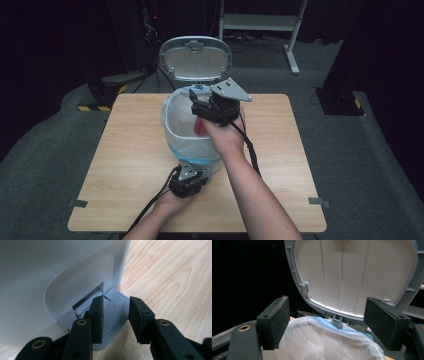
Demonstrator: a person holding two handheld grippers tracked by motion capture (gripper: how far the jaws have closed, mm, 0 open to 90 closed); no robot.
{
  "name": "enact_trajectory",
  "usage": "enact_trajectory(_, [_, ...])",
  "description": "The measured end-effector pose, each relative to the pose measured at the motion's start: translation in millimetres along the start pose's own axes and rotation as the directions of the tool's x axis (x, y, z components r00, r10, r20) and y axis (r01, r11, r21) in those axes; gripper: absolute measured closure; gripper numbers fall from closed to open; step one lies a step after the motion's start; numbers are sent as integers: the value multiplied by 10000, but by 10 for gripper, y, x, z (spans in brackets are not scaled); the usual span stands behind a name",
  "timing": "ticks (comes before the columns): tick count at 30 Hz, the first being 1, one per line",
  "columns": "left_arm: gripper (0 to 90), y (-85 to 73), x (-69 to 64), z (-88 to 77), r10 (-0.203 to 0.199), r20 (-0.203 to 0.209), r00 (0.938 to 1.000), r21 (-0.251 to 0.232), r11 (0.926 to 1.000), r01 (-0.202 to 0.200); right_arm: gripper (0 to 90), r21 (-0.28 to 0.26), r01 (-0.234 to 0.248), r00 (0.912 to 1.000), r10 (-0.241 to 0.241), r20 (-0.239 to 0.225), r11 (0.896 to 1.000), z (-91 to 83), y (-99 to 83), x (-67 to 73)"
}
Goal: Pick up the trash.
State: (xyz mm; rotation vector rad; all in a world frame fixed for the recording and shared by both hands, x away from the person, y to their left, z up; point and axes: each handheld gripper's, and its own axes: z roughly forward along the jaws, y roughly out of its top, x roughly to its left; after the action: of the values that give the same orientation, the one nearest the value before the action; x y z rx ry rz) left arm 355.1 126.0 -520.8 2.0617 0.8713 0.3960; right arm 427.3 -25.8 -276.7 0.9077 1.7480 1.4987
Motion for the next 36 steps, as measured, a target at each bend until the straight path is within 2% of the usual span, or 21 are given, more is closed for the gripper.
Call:
enact_trajectory(6, [643,-1,-2,1,32,-33,10000,-10,10000,-32,209,6,245,9997,-245,48,9997,-46,-4,23])
enact_trajectory(17, [642,-2,-9,3,112,-106,9999,-40,9999,-113,212,43,399,9992,-399,34,9992,-154,-62,17])
enact_trajectory(22, [641,-1,-10,3,111,-97,9999,-42,9999,-111,214,61,626,9979,-627,146,9980,-250,-122,-34])
enact_trajectory(25, [641,-2,-10,5,118,-91,9999,-42,9999,-118,216,65,522,9985,-523,185,9986,-311,-160,-72])
enact_trajectory(36, [640,-1,-16,4,148,-192,9997,-65,9999,-149,220,143,588,9974,-593,412,9982,-537,-355,-192])
